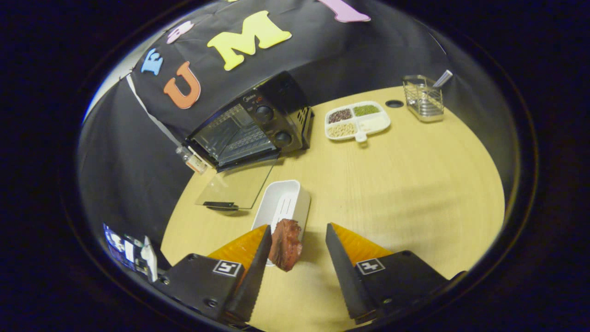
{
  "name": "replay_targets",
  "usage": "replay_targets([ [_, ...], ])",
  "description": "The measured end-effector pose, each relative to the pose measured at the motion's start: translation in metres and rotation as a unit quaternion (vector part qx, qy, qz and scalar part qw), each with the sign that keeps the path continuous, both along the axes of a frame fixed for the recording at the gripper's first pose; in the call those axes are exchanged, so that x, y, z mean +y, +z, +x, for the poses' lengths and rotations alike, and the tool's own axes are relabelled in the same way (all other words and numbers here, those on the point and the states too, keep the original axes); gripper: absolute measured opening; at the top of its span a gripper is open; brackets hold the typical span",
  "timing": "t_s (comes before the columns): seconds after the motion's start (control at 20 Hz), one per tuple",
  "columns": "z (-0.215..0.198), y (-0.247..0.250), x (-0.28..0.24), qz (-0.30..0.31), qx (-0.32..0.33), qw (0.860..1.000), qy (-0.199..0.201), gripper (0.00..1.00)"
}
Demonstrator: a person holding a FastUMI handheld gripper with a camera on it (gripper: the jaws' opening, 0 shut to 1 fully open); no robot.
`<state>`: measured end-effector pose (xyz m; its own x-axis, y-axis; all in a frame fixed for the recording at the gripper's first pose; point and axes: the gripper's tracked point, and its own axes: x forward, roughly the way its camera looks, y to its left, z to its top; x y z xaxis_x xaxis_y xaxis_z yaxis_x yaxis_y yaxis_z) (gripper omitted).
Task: Open the toaster oven, put the food inside, and close the toaster oven door.
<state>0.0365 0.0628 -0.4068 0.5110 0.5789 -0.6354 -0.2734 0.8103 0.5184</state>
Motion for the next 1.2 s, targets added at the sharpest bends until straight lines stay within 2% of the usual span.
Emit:
replay_targets([
  [0.05,-0.004,0.0,0.004,0.019,0.017,1.0,0.003,0.64],
  [0.1,-0.005,-0.001,0.008,0.036,0.033,0.999,0.007,0.56],
  [0.15,-0.009,0.0,0.01,0.051,0.045,0.998,0.011,0.41],
  [0.25,-0.009,0.0,0.006,0.054,0.053,0.997,0.007,0.27],
  [0.35,-0.009,0.005,0.006,0.055,0.052,0.997,0.0,0.19],
  [0.7,0.007,0.082,0.037,0.086,-0.007,0.996,-0.027,0.17],
  [0.85,0.023,0.113,0.081,0.116,-0.036,0.992,-0.046,0.16],
  [1.0,0.044,0.123,0.133,0.134,-0.061,0.987,-0.071,0.16],
  [1.2,0.072,0.118,0.197,0.202,-0.055,0.969,-0.131,0.16],
])
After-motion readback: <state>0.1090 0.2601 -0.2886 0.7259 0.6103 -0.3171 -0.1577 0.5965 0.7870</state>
